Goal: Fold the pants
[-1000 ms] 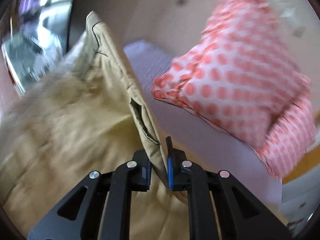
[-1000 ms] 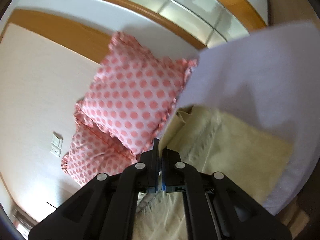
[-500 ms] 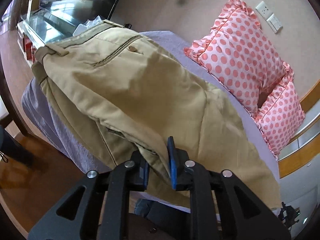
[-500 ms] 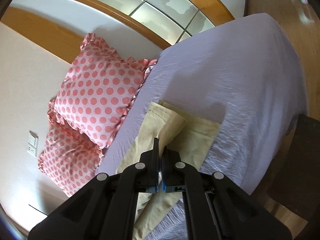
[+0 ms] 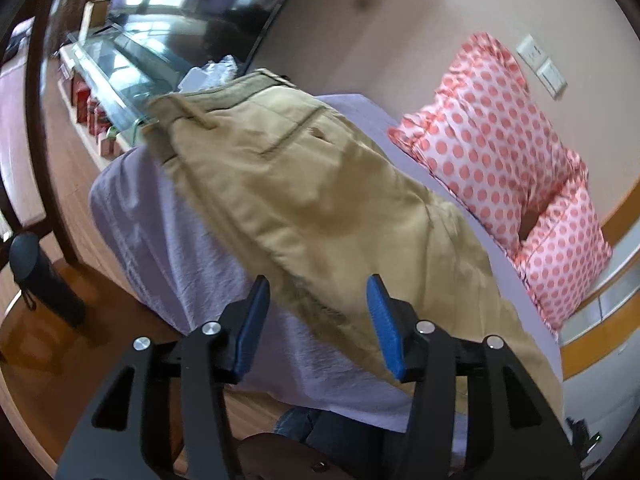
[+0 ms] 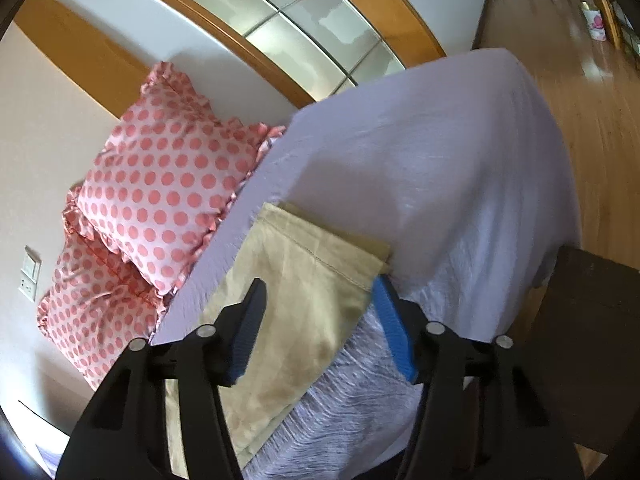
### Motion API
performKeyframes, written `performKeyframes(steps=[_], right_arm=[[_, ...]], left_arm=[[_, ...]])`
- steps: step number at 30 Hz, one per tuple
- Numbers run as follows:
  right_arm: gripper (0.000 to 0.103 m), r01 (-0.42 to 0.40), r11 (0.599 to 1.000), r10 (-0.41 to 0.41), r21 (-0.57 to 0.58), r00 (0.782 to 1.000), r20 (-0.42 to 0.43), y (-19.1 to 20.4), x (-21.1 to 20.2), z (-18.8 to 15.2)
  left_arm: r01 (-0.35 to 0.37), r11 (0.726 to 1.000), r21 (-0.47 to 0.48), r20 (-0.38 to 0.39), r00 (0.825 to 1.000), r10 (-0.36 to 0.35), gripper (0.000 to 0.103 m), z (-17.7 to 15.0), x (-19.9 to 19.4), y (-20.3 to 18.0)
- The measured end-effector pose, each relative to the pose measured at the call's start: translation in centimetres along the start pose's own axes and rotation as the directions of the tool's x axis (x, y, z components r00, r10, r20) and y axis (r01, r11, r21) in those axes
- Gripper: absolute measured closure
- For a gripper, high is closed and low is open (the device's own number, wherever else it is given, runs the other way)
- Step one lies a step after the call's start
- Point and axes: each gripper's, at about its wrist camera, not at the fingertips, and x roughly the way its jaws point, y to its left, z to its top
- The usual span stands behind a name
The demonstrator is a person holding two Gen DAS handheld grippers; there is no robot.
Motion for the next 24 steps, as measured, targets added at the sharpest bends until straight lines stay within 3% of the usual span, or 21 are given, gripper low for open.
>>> performKeyframes(steps=[5, 8, 11, 12, 16, 17, 18, 21, 23, 24], right_arm=[[0.052, 0.028, 0.999, -0.026, -0.04, 0.999, 0.036, 0.7, -1.1, -1.6], [0.052, 0.031, 0.99, -0.026, -0.136, 0.999, 0.039, 2.2, -1.1, -3.1], [0.066, -0.008, 0.981, 0.014, -0.195, 0.999, 0.032, 3.3, -0.2, -4.0], [0.093, -0.037, 0.981, 0.043, -0.19, 0.999, 0.027, 3.2, 0.4, -4.0], [0.099, -0.085, 0.977, 0.09, -0.197, 0.996, 0.019, 3.9, 1.8, -3.6], [0.099, -0.094, 0.971, 0.102, -0.218, 0.995, 0.022, 4.9, 1.7, -3.6], [0.099, -0.141, 0.96, 0.151, -0.24, 0.988, 0.022, 6.6, 1.4, -3.5], [0.099, -0.29, 0.906, 0.298, -0.308, 0.954, -0.021, 11.9, 0.3, -4.3], [0.099, -0.402, 0.842, 0.4, -0.36, 0.913, -0.084, 16.0, -0.2, -6.1], [0.099, -0.478, 0.788, 0.46, -0.388, 0.876, -0.145, 18.7, -0.5, -7.8]], left_arm=[[0.004, 0.999, -0.047, 0.004, 1.0, -0.004, 0.052, -0.6, 0.1, 1.5], [0.016, 0.999, -0.032, -0.001, 1.0, -0.017, 0.052, -1.1, 0.5, 1.2], [0.05, 0.999, -0.015, -0.007, 0.999, -0.051, 0.05, -1.5, 0.9, 0.7], [0.059, 0.998, -0.012, -0.009, 0.998, -0.059, 0.049, -1.6, 1.0, 0.6], [0.08, 0.997, -0.01, 0.008, 0.997, -0.08, 0.043, -2.1, 0.5, 0.9], [0.078, 0.997, -0.011, 0.017, 0.997, -0.078, 0.036, -2.2, 0.3, 1.1], [0.072, 0.997, -0.015, 0.029, 0.997, -0.072, 0.028, -2.3, 0.0, 1.4], [0.083, 0.996, -0.018, 0.06, 0.995, -0.082, 0.02, -2.5, -0.7, 1.8], [0.101, 0.995, -0.008, 0.055, 0.993, -0.1, 0.019, -2.8, -0.7, 1.8], [0.104, 0.995, 0.001, 0.05, 0.993, -0.104, 0.018, -2.9, -0.5, 1.6]])
